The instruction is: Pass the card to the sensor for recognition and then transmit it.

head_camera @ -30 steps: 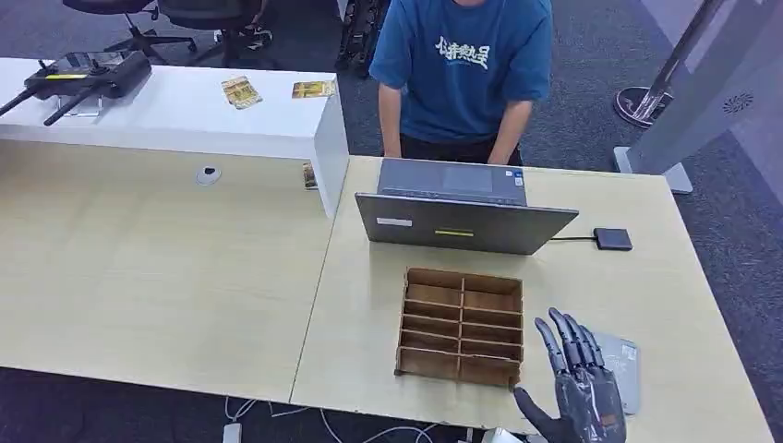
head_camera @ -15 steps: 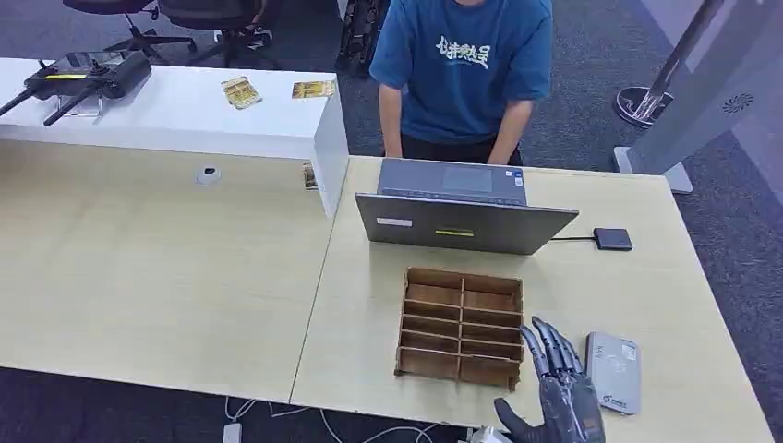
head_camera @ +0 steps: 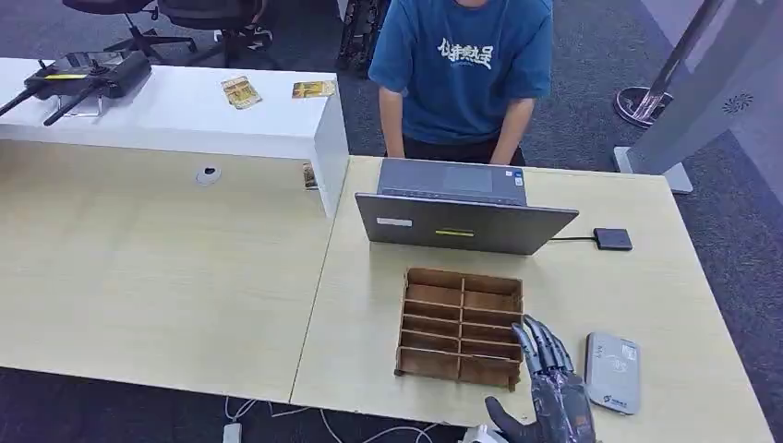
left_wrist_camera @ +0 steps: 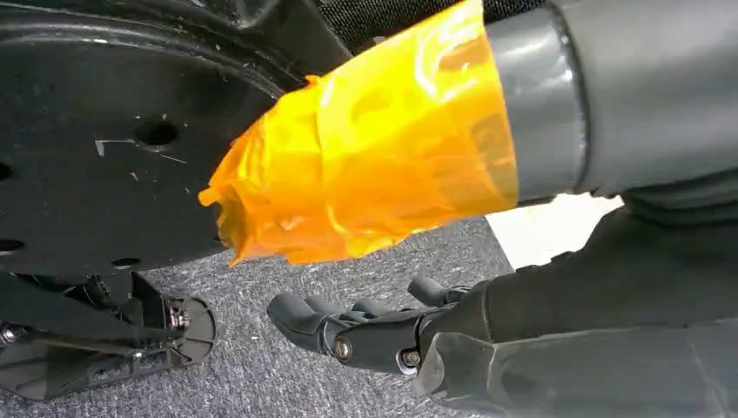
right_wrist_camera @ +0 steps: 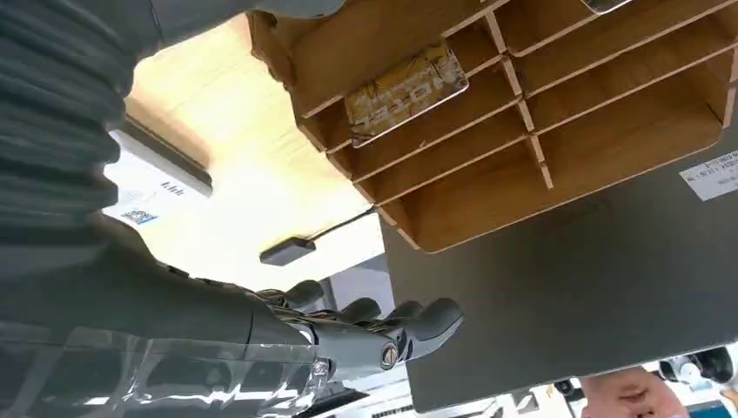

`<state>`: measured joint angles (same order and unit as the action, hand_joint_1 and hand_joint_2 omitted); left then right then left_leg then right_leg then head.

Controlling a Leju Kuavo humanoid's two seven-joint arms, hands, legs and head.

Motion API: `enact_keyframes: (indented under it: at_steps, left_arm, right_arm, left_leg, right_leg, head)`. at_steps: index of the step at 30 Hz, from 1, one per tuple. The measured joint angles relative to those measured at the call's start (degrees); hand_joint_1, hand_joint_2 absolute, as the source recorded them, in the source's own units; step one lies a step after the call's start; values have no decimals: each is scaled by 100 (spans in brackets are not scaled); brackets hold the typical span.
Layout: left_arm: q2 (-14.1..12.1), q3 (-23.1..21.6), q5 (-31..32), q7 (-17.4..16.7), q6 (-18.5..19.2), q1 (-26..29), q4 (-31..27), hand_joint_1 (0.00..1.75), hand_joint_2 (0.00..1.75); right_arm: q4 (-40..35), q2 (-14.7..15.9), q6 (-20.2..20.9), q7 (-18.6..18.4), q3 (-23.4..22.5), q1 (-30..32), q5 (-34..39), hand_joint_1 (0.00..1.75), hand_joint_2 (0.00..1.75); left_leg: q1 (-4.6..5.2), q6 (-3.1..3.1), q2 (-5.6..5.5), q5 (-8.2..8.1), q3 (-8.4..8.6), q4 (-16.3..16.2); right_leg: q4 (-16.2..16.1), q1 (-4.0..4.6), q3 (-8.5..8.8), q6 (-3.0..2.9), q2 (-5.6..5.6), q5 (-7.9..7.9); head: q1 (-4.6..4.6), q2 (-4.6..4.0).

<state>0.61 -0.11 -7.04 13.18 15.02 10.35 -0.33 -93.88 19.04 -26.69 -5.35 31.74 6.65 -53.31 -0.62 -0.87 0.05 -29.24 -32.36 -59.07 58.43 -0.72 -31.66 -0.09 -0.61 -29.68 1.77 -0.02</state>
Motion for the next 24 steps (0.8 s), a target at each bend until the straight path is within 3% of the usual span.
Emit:
enact_keyframes:
  at_steps: [24]
  left_arm:
    - [-37,-186,-42,-17,39,1,0,0,0]
  right_arm:
    - [483,-352,199,212,11,-369,11,0,175]
  left_leg:
    - [0,-1,0,1,0,0]
  right_leg:
    - [1,0,0,0,0,0]
  head:
    - [0,0]
